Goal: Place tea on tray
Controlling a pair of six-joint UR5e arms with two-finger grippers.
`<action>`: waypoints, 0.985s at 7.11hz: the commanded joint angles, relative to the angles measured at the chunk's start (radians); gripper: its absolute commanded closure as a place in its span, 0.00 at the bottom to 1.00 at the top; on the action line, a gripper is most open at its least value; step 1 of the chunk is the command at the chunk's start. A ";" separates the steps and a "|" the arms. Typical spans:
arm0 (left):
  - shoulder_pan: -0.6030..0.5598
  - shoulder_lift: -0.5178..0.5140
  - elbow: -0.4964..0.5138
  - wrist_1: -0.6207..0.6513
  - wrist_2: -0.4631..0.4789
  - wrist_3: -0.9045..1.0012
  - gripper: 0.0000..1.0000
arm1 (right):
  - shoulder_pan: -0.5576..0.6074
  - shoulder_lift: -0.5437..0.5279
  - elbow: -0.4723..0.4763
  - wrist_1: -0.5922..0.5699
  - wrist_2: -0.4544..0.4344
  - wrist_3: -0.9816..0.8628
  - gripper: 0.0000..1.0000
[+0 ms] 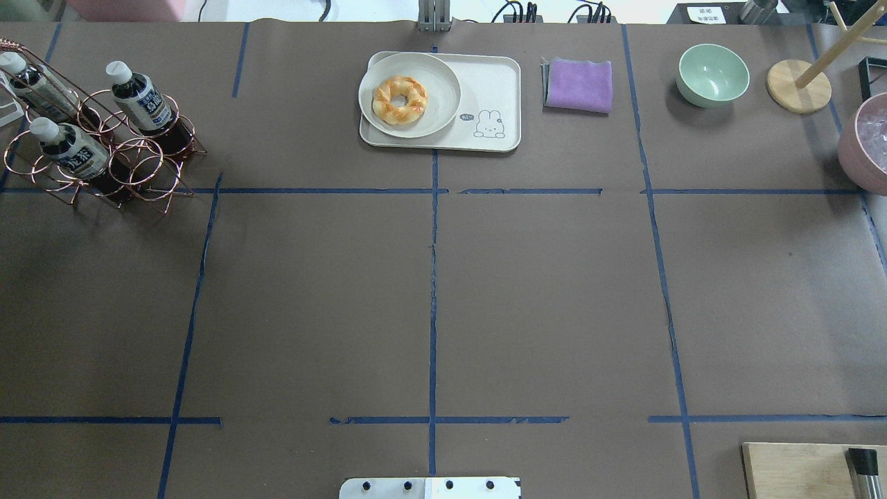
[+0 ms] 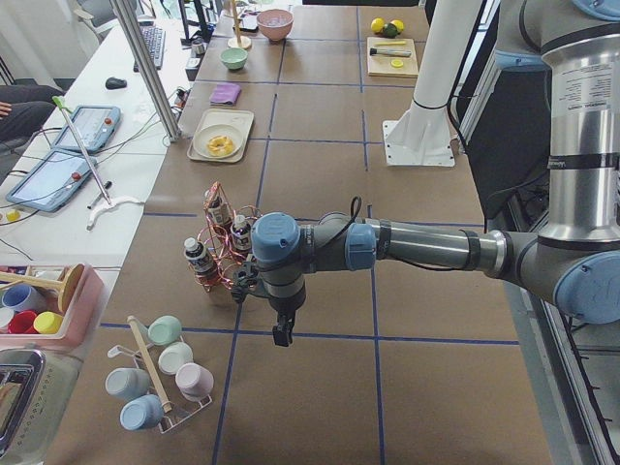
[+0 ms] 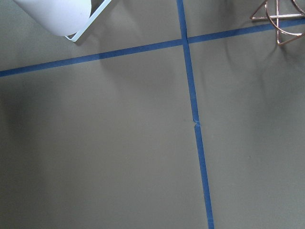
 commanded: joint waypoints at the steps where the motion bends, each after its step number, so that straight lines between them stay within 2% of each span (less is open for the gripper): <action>1: -0.001 0.000 -0.002 -0.002 0.000 0.005 0.00 | 0.000 0.000 0.000 0.000 0.000 0.000 0.00; 5: 0.001 -0.015 -0.051 -0.008 0.031 -0.005 0.00 | 0.000 0.000 0.002 0.000 0.006 0.000 0.00; 6: 0.001 -0.017 -0.071 -0.049 0.031 -0.002 0.00 | 0.000 0.000 0.002 0.000 0.006 0.000 0.00; 7: 0.001 -0.032 -0.043 -0.123 0.031 -0.003 0.00 | 0.000 0.000 0.002 0.002 0.006 0.000 0.00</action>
